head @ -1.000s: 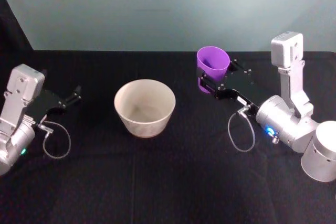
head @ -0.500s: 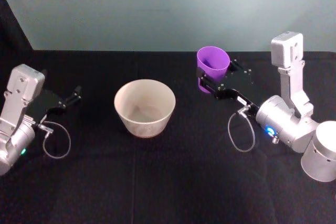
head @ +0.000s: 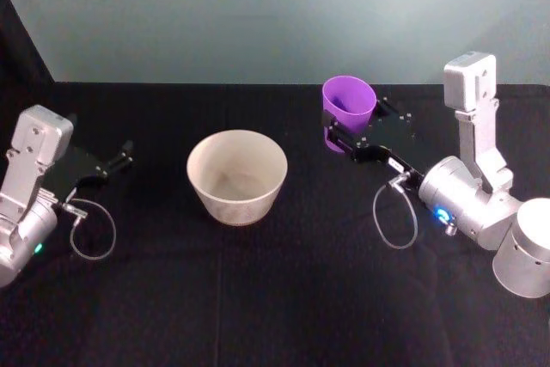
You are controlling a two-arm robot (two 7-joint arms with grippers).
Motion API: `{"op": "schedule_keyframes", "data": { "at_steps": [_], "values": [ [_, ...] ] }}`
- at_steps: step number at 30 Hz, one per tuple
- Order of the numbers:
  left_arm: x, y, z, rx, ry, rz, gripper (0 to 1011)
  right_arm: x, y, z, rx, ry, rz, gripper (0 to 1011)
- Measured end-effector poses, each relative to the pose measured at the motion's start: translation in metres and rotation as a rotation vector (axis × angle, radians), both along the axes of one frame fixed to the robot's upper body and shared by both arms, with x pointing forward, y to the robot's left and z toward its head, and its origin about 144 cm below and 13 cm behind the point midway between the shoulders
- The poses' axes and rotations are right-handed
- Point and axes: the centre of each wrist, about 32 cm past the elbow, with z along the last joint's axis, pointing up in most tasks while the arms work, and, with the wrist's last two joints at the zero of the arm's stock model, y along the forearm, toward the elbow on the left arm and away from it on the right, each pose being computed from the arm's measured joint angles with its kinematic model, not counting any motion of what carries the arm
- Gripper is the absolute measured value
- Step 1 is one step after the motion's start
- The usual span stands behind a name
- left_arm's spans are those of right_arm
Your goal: Pick up the cup and pour the mung beans from the cup into the bowl.
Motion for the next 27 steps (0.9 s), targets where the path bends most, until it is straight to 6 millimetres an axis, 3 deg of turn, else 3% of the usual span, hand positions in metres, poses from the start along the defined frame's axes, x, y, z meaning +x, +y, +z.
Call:
{"op": "schedule_keyframes", "data": {
  "at_steps": [27],
  "values": [
    [0.0,0.0,0.0,0.0,0.0,0.0,1000,0.0,0.0,0.0,0.0,0.0,0.0,723]
  ]
}}
